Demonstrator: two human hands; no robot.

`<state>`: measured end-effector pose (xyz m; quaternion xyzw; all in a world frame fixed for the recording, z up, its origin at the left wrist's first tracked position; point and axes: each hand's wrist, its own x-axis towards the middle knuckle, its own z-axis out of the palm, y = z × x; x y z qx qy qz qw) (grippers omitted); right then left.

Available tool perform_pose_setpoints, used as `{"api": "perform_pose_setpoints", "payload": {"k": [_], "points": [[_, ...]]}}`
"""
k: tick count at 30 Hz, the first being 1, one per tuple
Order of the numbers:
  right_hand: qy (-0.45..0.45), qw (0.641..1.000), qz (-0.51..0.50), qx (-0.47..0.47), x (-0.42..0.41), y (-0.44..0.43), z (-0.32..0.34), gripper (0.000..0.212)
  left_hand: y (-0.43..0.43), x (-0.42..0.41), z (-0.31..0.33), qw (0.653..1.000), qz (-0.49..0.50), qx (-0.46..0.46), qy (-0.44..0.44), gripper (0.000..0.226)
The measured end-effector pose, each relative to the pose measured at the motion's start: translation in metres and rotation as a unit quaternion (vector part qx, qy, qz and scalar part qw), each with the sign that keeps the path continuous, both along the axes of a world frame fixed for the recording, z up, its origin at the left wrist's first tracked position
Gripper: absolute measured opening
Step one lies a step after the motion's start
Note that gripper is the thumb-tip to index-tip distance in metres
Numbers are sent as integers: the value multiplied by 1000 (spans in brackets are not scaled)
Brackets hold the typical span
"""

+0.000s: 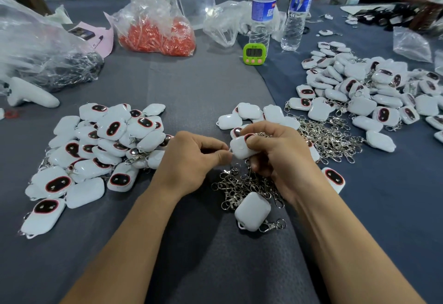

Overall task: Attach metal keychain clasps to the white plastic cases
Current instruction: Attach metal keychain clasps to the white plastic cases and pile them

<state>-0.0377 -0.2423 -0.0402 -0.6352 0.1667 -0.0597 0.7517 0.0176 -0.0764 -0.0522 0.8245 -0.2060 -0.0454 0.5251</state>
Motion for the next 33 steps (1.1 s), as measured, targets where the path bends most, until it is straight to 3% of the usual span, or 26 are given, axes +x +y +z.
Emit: {"api": "perform_pose_setpoints", "payload": {"k": [3, 5, 9, 12, 15, 19, 22, 25, 27, 30, 33], "points": [[-10, 1000, -14, 1, 0, 4, -2, 19, 0, -3, 0, 987, 25, 78, -136, 9], [-14, 999, -12, 29, 2, 4, -2, 18, -2, -5, -1, 981, 43, 63, -177, 10], [-10, 994, 2, 106, 1, 0, 2, 19, -8, -4, -1, 997, 31, -69, -26, 17], [-6, 991, 7, 133, 0, -2, 3, 21, -12, -4, 0, 986, -11, -141, 88, 20], [-15, 989, 4, 146, -1, 0, 5, 22, -13, -4, 1, 982, -16, -159, 103, 23], [-43, 996, -25, 68, 0, 2, 2, 19, -8, -4, -1, 996, 27, -14, -78, 5], [-65, 996, -41, -46, 2, 6, -1, 17, -9, -8, -3, 958, 26, 140, -248, 16], [-79, 991, -55, -92, 3, 10, -4, 17, -9, -8, -4, 928, 26, 198, -314, 21], [-67, 995, -60, -48, 4, 9, -4, 18, -11, -9, -4, 942, 49, 167, -286, 19], [-46, 995, -51, 73, 3, 4, 0, 17, -15, -8, -1, 995, 49, -16, -83, 13], [-29, 982, -47, 179, 3, 1, 1, 19, -19, -7, 2, 993, 16, -114, 38, 23]]}}
